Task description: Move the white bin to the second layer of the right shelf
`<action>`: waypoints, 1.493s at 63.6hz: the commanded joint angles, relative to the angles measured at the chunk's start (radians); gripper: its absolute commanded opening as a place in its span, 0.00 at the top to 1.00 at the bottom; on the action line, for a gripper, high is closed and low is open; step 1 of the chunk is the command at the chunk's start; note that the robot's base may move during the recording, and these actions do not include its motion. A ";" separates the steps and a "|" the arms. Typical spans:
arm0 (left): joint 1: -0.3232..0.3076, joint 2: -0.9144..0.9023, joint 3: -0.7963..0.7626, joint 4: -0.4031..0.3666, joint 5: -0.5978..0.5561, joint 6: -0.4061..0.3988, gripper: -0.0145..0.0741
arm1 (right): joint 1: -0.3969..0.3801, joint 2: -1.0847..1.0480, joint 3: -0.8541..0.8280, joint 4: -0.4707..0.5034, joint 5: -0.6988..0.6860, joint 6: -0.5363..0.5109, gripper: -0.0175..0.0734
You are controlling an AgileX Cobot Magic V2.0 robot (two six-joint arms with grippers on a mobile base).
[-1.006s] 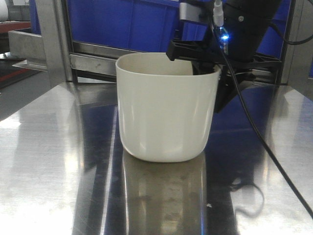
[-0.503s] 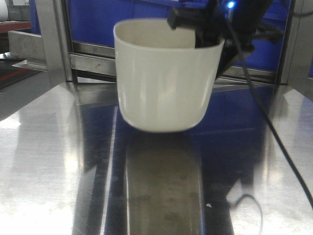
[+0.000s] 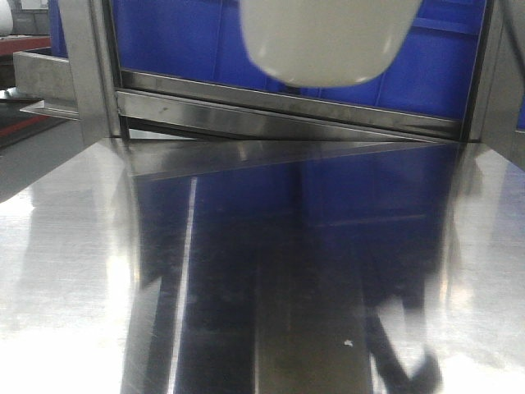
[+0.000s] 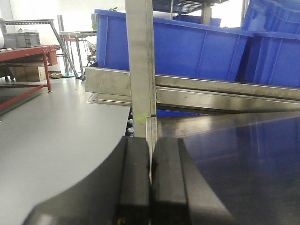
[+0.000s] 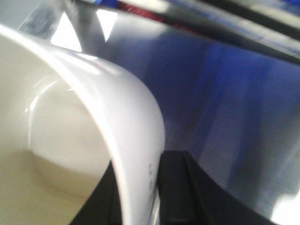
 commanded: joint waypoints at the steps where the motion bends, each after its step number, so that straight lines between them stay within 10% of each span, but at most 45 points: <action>1: -0.003 -0.013 0.033 -0.005 -0.088 -0.007 0.74 | -0.035 -0.078 -0.024 -0.005 -0.059 -0.003 0.75; 52: -0.003 -0.013 0.033 -0.005 -0.088 -0.007 0.74 | -0.367 -0.637 0.460 -0.002 -0.093 -0.003 0.75; 95: -0.003 -0.013 0.033 -0.005 -0.088 -0.007 0.74 | -0.379 -0.811 0.627 -0.002 -0.206 -0.003 0.75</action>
